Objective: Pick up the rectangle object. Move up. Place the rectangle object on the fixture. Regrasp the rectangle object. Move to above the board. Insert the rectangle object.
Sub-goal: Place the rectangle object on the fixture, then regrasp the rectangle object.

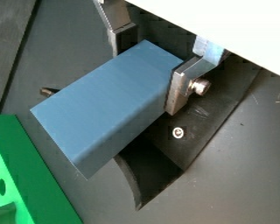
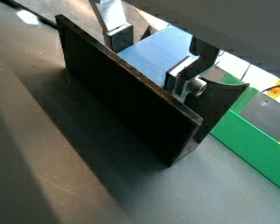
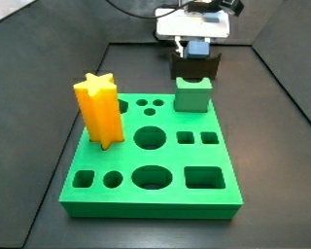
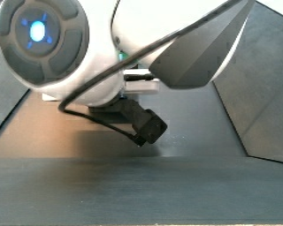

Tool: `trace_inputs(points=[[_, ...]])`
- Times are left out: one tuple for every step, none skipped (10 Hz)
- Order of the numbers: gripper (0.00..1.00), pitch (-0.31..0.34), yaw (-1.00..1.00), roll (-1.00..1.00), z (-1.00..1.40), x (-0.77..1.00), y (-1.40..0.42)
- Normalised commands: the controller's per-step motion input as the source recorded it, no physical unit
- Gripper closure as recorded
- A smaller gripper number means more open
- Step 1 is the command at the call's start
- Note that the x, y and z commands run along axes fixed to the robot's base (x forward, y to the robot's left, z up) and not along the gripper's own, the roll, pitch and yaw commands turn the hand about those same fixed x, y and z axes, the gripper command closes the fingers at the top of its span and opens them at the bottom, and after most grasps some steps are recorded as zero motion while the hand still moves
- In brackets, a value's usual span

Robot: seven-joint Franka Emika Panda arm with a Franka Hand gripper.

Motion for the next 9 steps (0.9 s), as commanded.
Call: trace_inputs(points=[[1.0,0.002,-0.07,-0.11,-0.44,0.1,0.06],[1.0,0.0,0.0,0.0,-0.17,0.0,-0.5],[0.0,0.0,0.0,0.0,0.0,0.0,0.0],[0.0,0.12,0.02,0.0,1.0,0.0,0.0],[0.0,0.124,0.02,0.0,1.0,-0.01,0.0],[0.0,0.126,0.0,0.02,1.0,-0.02,0.0],[0.0,0.122,-0.02,0.05,1.0,-0.02,-0.01],[0.0,0.121,-0.04,0.06,1.0,-0.03,-0.01],[0.0,0.105,-0.06,0.05,0.91,-0.03,0.0]])
